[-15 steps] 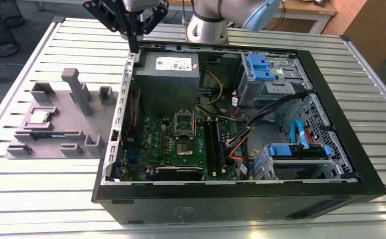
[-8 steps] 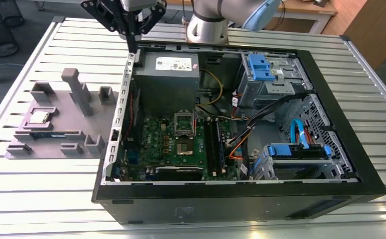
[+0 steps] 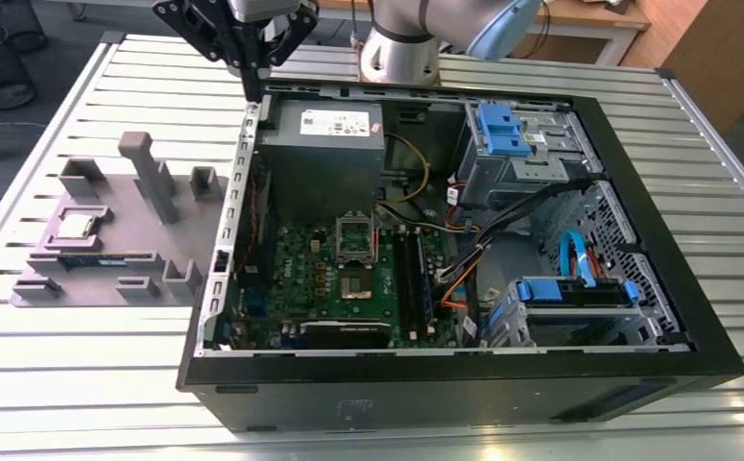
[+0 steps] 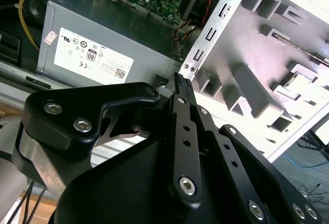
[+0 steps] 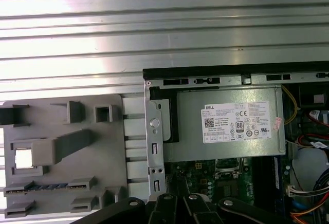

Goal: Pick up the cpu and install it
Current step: 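Reach for the cpu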

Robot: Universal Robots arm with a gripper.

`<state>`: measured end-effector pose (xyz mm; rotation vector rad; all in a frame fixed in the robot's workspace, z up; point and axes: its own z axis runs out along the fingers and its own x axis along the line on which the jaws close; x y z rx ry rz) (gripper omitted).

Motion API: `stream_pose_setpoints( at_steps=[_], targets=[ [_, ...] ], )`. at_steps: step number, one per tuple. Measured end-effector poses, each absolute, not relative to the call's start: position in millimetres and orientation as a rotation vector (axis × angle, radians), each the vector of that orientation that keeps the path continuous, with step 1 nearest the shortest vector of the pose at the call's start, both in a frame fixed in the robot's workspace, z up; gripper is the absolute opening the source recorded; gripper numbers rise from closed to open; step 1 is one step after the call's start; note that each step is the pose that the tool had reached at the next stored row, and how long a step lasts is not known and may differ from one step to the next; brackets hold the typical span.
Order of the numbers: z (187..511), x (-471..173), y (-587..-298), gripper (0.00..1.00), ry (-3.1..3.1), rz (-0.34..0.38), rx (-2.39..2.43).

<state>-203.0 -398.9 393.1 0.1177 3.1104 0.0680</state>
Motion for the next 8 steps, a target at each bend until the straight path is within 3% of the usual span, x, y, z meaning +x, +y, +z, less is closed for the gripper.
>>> stream_pose_setpoints(
  at_steps=[8],
  targets=[
    [393.2,-204.6,-398.9,0.11,3.110,0.068,0.118]
  ],
)
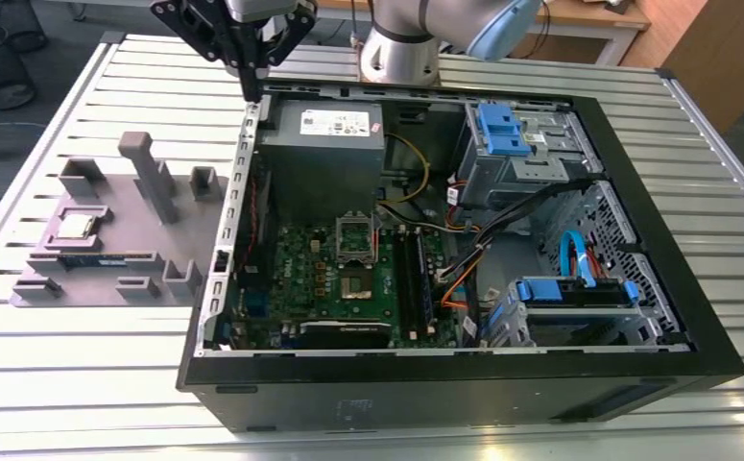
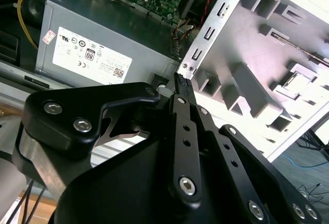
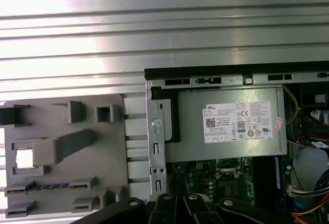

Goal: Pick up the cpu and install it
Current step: 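Reach for the cpu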

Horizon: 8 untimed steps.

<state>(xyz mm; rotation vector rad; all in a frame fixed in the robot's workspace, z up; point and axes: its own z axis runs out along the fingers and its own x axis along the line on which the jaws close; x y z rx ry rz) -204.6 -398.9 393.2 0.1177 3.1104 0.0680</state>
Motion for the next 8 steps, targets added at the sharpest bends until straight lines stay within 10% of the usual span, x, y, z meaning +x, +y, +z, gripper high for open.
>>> stream_pose_setpoints(
  at_steps=[8],
  targets=[
    [393.1,-206.8,-398.9,0.11,3.110,0.068,0.118]
  ],
)
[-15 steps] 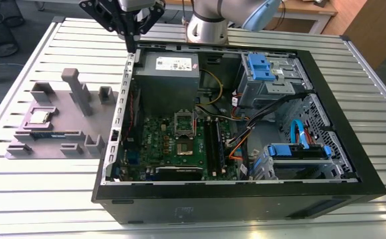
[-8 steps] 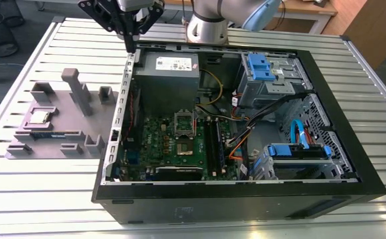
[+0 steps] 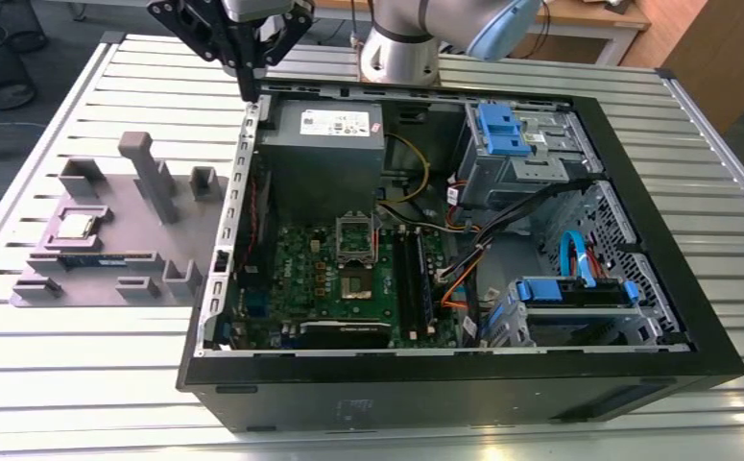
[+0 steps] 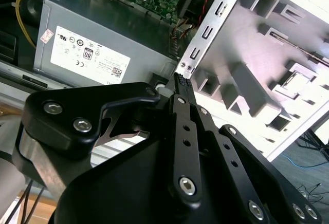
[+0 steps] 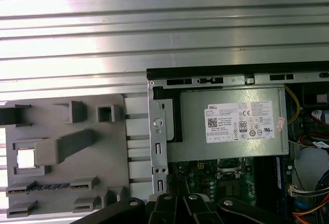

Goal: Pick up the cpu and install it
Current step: 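Reach for the cpu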

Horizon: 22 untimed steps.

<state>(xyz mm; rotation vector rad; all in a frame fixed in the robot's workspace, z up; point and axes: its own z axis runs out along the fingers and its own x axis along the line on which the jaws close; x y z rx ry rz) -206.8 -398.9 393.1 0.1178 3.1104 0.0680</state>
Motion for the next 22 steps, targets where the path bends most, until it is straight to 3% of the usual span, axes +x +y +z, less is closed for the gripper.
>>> stream_pose_setpoints(
  at_steps=[22],
  targets=[
    [392,-229,-399,0.11,3.110,0.068,0.118]
  ],
)
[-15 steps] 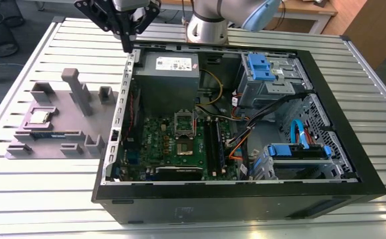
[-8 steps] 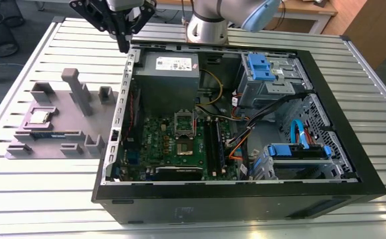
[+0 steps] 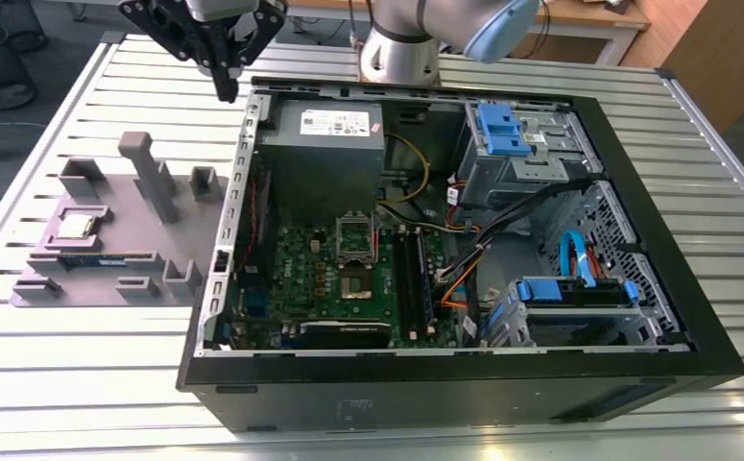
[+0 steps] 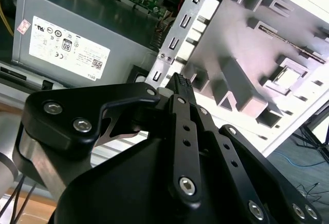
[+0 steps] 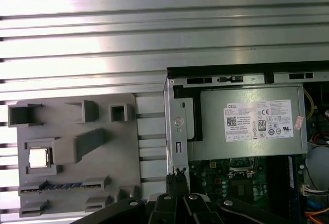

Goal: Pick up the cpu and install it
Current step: 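Reach for the cpu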

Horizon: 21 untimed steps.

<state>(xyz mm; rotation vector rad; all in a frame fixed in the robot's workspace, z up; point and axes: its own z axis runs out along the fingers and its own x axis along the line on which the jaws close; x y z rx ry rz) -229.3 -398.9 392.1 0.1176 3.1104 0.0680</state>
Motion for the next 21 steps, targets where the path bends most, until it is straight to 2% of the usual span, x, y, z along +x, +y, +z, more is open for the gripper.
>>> stream_pose_setpoints(
  at_steps=[21],
  targets=[
    [390,-268,-399,0.11,3.110,0.068,0.118]
  ],
)
